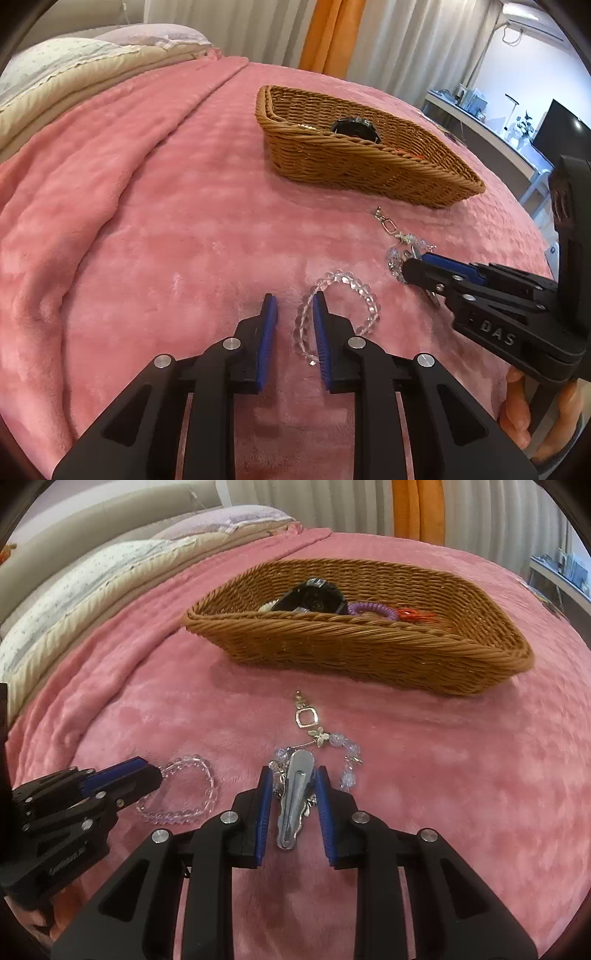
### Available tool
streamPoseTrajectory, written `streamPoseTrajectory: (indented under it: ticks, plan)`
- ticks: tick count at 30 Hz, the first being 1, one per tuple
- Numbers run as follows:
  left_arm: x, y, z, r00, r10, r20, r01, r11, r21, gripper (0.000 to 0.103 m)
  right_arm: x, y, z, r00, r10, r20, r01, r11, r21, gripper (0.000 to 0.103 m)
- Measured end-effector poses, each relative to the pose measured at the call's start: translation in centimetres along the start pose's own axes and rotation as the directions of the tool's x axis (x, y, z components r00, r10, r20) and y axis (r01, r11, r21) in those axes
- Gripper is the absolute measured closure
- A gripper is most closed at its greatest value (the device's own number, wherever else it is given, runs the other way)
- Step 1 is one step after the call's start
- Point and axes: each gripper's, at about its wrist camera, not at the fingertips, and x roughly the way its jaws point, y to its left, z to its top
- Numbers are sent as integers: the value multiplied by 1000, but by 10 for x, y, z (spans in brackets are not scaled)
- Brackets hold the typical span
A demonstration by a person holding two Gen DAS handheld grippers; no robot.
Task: Organize jewelry
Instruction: 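Grasp the clear bead bracelet with the left tool while the right grasps the silver clip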
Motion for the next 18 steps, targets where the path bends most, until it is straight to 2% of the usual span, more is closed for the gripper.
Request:
streamPoseTrajectory:
  ticks: [2, 4, 7, 10, 12, 13, 14, 15, 18]
  plan:
    - [0, -1, -1, 1000, 3, 1, -3, 1000, 7, 84, -1, 3, -1, 1000, -13, 1, 13, 1000, -16, 83]
    - [0, -2, -3, 1000, 1, -4, -1, 1000, 14, 82, -7, 4, -5, 1000, -1, 12, 1, 1000, -25, 90]
    - [-1, -6, -5, 1000, -5, -13, 5, 999, 37, 76, -19, -3, -14, 999, -6, 34, 6, 1000, -14, 91]
    - [-3, -11, -8, 1000, 1, -19, 0, 998, 58, 75, -37, -15, -23, 998, -12, 68, 11, 1000, 16, 91]
    - [-5, -14, -11, 1000, 1, -22, 0, 997, 71, 78, -47, -27, -28, 996, -18, 85, 14, 999, 47, 91]
    - [-8, -15, -13, 1000, 0, -22, 1, 997, 73, 82, -51, -33, -31, 995, -17, 96, 11, 998, 63, 91]
    - [-10, -16, -15, 999, -19, -29, 21, 997, 73, 91, -54, -39, -32, 995, -28, 100, 20, 997, 74, 91]
    - [-12, -16, -18, 999, -38, -35, 40, 997, 66, 93, -55, -42, -33, 994, -39, 99, 31, 996, 80, 91]
    - [-21, -13, -24, 993, -110, -47, 112, 993, 37, 94, -55, -51, -38, 996, -34, 88, 24, 994, 106, 91]
